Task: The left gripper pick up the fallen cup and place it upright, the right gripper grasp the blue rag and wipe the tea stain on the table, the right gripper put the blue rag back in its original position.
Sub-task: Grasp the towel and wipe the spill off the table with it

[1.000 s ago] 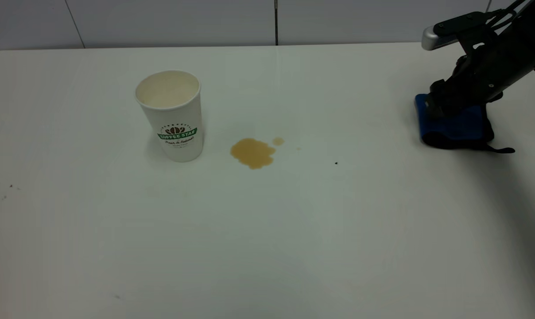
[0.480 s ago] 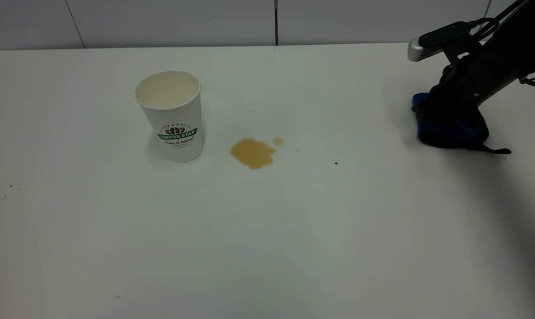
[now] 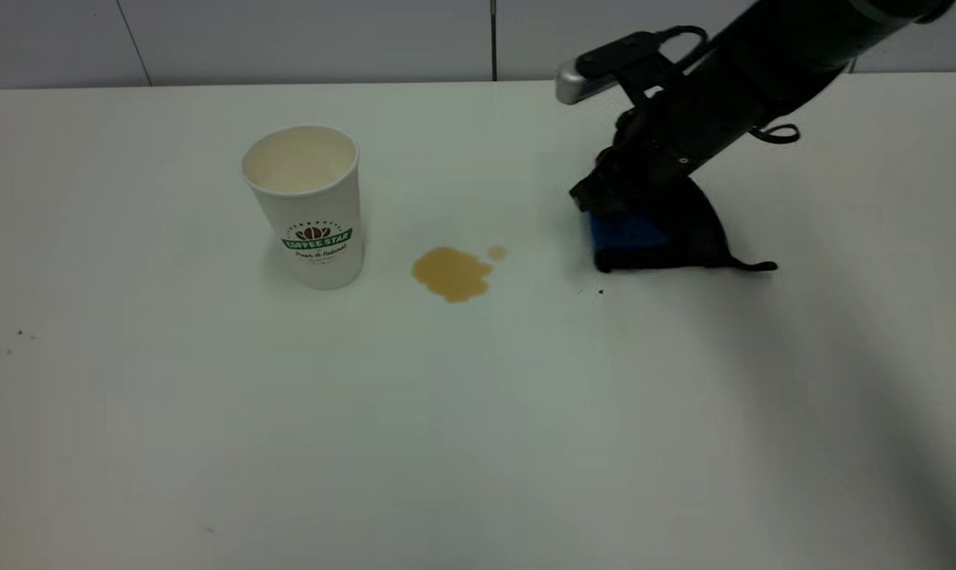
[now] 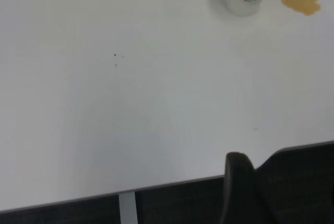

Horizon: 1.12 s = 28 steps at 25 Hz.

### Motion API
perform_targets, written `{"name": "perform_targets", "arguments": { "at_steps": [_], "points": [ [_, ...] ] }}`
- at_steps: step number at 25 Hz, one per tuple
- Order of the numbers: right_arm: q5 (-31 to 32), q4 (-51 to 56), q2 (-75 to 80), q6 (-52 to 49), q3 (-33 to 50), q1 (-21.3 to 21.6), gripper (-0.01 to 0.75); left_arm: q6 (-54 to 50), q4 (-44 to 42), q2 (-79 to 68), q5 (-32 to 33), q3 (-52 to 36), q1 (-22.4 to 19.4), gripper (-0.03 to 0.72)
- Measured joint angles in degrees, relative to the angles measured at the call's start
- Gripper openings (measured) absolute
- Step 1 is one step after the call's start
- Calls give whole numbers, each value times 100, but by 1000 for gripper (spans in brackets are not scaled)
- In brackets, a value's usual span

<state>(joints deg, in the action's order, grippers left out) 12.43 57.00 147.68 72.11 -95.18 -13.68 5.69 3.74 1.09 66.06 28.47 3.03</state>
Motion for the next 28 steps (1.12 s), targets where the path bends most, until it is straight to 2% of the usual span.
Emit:
{"name": "perform_targets", "arguments": {
  "at_steps": [8, 20, 28],
  "points": [
    [289, 27, 321, 0, -670, -601, 26, 0, 0, 0, 0, 0, 0, 443],
    [819, 367, 341, 54, -762, -1216, 26, 0, 0, 0, 0, 0, 0, 443],
    [2046, 179, 341, 85, -762, -1440, 26, 0, 0, 0, 0, 0, 0, 443]
  ]
}}
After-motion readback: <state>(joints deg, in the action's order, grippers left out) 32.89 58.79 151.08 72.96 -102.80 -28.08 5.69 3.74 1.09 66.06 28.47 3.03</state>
